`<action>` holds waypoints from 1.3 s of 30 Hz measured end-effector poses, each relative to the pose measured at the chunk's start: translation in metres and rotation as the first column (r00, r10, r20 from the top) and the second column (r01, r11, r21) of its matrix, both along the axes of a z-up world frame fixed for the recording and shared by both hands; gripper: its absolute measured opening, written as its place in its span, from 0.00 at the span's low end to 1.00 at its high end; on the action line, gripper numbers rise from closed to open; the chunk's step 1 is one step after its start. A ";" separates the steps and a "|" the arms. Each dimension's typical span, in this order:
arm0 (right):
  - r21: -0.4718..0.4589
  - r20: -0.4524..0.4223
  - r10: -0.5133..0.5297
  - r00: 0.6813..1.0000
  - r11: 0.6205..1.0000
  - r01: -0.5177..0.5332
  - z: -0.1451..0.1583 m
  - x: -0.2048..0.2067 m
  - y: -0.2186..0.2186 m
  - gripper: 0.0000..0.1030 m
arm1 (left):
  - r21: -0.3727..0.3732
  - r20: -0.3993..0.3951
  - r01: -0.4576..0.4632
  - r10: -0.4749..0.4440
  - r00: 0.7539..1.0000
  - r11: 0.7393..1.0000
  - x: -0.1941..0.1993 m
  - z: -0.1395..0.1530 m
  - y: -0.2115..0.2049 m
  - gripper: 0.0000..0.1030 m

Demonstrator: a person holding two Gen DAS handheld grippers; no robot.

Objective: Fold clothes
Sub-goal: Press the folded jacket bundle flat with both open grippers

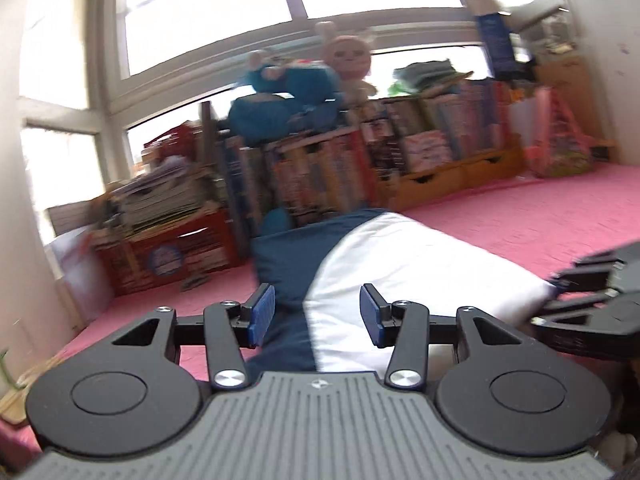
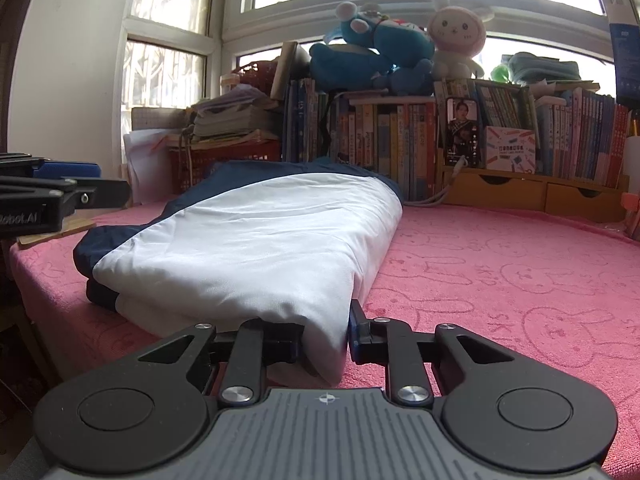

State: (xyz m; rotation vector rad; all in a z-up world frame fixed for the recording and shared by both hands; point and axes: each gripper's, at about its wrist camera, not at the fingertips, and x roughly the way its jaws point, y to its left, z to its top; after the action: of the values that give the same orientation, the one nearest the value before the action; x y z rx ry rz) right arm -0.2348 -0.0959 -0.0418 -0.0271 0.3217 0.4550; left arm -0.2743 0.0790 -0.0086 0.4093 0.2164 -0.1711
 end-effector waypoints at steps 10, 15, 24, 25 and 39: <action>0.061 -0.031 0.008 0.999 0.998 -0.006 0.011 0.002 -0.007 0.22 | 0.331 -0.110 0.313 -0.293 0.950 0.890 0.014 -0.038 -0.036 0.46; 0.041 -0.021 0.002 1.000 0.999 -0.002 0.011 -0.001 -0.005 0.22 | 0.323 -0.114 0.249 -0.223 0.968 0.913 0.033 -0.038 -0.039 0.11; -0.024 0.003 -0.013 1.000 1.000 0.013 0.009 -0.008 0.000 0.22 | 0.341 -0.171 0.084 -0.026 0.985 0.936 0.033 -0.039 -0.006 0.10; -0.027 0.002 -0.014 1.000 1.000 0.014 0.009 -0.009 0.000 0.22 | 0.333 -0.181 0.062 -0.001 0.984 0.941 0.033 -0.040 -0.001 0.11; -0.029 -0.015 -0.018 1.000 0.999 0.017 0.004 -0.009 0.000 0.22 | 0.165 -0.279 -0.315 0.350 0.894 0.935 0.026 -0.038 0.066 0.11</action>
State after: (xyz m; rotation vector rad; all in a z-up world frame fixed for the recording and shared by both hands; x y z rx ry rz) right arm -0.2442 -0.0955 -0.0375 -0.0490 0.3435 0.4334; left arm -0.2484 0.1451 -0.0469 0.4543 0.5996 0.1203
